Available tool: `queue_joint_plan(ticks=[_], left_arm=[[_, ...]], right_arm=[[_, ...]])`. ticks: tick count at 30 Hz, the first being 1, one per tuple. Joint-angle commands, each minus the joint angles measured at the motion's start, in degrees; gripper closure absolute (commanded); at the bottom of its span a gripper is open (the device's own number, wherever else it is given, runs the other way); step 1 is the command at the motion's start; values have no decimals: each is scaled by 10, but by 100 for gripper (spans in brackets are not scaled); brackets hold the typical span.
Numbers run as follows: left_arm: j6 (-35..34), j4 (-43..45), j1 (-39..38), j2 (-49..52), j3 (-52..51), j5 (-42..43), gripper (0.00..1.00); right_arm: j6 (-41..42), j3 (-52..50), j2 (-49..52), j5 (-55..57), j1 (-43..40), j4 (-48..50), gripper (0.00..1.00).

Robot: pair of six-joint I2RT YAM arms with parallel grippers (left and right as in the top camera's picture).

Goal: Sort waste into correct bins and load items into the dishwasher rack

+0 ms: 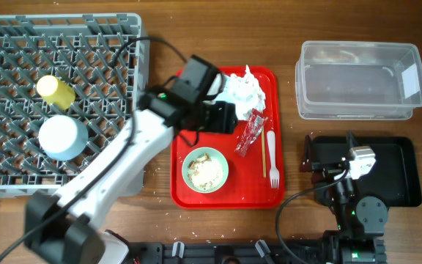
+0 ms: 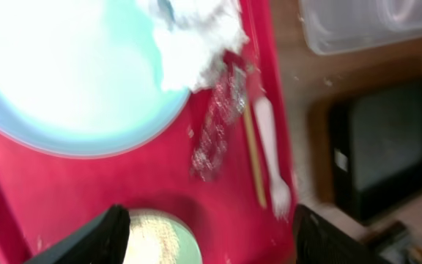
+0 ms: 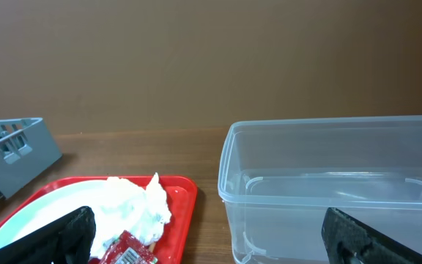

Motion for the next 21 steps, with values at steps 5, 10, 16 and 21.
queue_joint_plan(ticks=[5, 10, 16, 21], left_arm=[[171, 122, -14, 159, 3, -121, 32], [166, 153, -14, 186, 3, -121, 43], [114, 120, 9, 131, 23, -121, 51], [38, 55, 165, 19, 24, -116, 28]], right_arm=[[-6, -1, -5, 3, 1, 2, 0], [-6, -1, -5, 3, 1, 2, 0], [-6, -1, -5, 3, 1, 2, 0], [-6, -1, -5, 3, 1, 2, 0]])
